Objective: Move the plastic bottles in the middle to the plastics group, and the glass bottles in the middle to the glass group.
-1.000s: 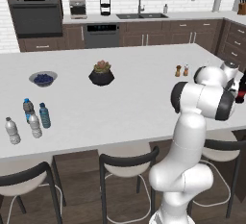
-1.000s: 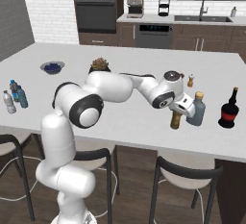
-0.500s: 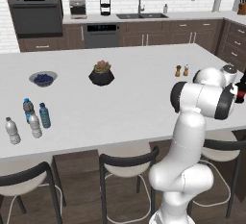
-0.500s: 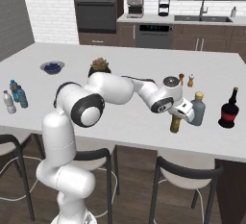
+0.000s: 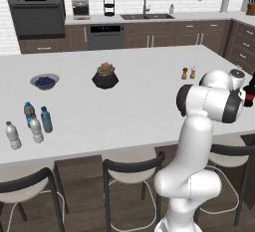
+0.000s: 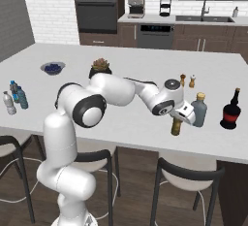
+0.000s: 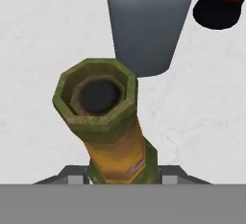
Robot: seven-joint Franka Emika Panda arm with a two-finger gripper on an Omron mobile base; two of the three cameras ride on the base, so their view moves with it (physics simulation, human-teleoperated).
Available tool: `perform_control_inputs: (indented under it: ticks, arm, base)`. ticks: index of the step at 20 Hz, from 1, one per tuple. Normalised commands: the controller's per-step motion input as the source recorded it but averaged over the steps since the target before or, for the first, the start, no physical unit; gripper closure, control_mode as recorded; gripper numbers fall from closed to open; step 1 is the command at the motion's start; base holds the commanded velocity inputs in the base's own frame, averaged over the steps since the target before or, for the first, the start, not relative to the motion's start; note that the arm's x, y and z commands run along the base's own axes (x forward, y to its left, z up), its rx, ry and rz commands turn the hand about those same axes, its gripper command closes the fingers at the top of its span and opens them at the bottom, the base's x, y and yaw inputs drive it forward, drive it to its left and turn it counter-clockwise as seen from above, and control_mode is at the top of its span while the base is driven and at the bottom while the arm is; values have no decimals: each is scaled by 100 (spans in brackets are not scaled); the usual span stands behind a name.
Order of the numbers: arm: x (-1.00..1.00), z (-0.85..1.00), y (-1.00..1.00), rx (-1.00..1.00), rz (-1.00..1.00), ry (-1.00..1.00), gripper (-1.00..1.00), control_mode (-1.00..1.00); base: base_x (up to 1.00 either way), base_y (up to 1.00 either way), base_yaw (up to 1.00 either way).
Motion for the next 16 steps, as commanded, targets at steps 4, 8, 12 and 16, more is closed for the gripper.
perform_control_inputs:
  ticks: [4,8,12,16]
  arm:
    - [0,-4,0,0,0,0,100,-100]
    - [0,0,0,0,0,0,-100,-100]
    - [0,0,0,0,0,0,-100,-100]
    - [0,0,0,0,0,0,-100,-100]
  base:
    - [0,0,0]
    - [0,0,0]
    - [0,0,0]
    - [0,0,0]
